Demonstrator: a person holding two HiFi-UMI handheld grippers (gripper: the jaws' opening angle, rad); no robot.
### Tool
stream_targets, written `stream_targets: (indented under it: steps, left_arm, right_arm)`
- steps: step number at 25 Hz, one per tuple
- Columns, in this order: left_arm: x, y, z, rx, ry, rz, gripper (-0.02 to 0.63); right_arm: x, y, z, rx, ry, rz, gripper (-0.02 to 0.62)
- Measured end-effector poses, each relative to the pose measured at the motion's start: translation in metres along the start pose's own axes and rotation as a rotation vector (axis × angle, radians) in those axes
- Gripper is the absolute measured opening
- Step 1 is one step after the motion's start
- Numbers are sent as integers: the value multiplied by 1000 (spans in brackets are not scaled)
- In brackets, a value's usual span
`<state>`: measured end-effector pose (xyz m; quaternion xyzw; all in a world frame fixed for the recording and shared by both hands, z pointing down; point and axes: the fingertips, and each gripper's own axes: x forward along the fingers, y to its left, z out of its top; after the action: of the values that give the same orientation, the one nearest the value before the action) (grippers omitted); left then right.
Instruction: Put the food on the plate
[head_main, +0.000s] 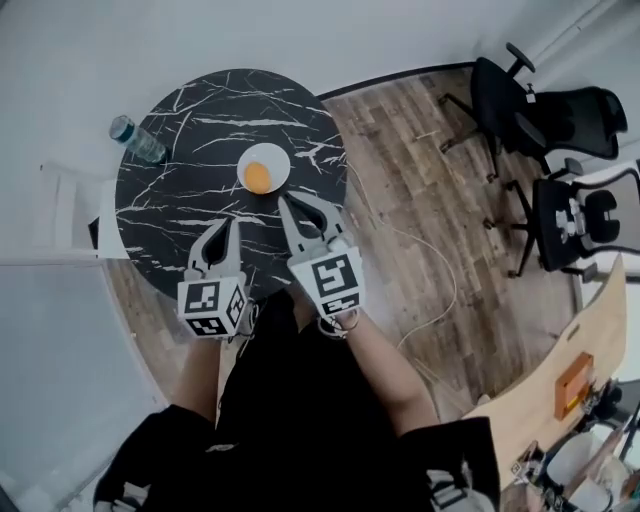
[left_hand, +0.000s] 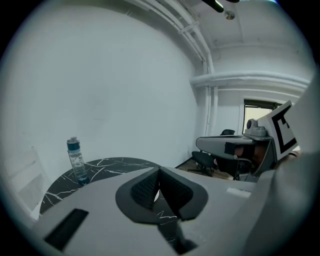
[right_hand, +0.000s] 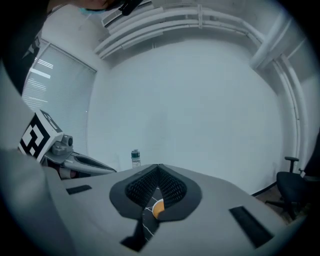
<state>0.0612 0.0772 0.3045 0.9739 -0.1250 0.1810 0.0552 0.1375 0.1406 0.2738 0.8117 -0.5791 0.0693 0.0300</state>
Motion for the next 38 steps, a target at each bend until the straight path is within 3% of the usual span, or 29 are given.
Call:
stream_targets:
  steps: [6,13,28,38]
  left_arm:
    - [-42,-17,57,24,-156,62,0]
    - [-85,-31,93,59,-272,120,0]
    - [-112,-31,94,54,-300,173,0]
    - [-99,-37,91,62,-277,143,0]
  right_arm:
    - [-42,0,71,-163,-138,2,-3]
    - [-82,9,118,-187,-262,-1,-3]
    - [-110,4,128,-205,-300,-29,-3]
    - [-115,-11,118,-194,-276,-68,-3]
